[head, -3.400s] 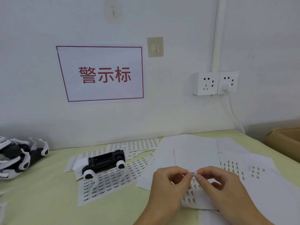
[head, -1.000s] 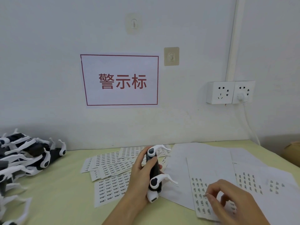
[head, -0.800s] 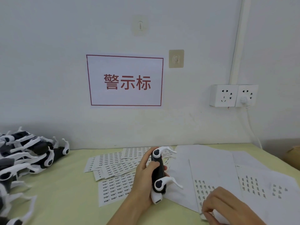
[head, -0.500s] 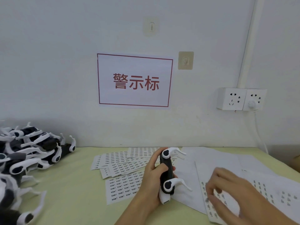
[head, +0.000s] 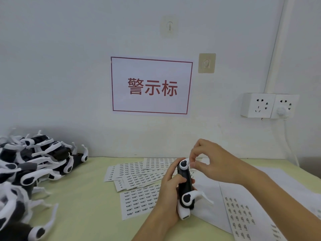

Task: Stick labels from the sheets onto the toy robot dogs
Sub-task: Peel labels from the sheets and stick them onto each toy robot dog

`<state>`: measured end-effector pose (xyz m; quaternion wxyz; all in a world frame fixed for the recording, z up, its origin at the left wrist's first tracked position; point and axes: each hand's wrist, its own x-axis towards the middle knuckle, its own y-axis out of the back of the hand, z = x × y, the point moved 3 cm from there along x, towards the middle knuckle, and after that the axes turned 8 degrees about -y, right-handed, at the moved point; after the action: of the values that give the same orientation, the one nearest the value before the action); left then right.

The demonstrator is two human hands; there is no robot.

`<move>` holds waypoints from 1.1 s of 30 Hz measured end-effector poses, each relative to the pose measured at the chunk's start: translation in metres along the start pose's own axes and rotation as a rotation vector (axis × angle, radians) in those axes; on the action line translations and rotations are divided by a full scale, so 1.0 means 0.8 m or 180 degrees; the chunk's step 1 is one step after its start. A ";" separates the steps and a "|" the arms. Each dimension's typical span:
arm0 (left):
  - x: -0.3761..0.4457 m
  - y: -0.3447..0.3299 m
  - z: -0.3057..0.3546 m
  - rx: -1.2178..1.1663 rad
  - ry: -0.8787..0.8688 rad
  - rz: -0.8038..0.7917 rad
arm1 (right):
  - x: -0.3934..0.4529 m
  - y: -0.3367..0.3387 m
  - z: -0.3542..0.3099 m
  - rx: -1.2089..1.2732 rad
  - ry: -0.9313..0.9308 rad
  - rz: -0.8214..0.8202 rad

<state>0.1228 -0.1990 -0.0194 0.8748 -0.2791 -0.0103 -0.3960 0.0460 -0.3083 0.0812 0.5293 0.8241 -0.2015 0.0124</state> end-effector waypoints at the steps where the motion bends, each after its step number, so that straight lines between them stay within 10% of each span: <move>1: 0.000 0.000 0.000 -0.0018 0.0000 -0.0006 | 0.000 -0.004 0.002 -0.0053 -0.0035 -0.0019; 33: 0.001 -0.003 -0.002 -0.0232 0.0147 0.0008 | -0.008 -0.011 -0.007 -0.0633 0.0135 -0.0043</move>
<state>0.1218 -0.2016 -0.0195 0.8645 -0.3015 0.0247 -0.4014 0.0441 -0.2981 0.0745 0.6128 0.7683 -0.1849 0.0063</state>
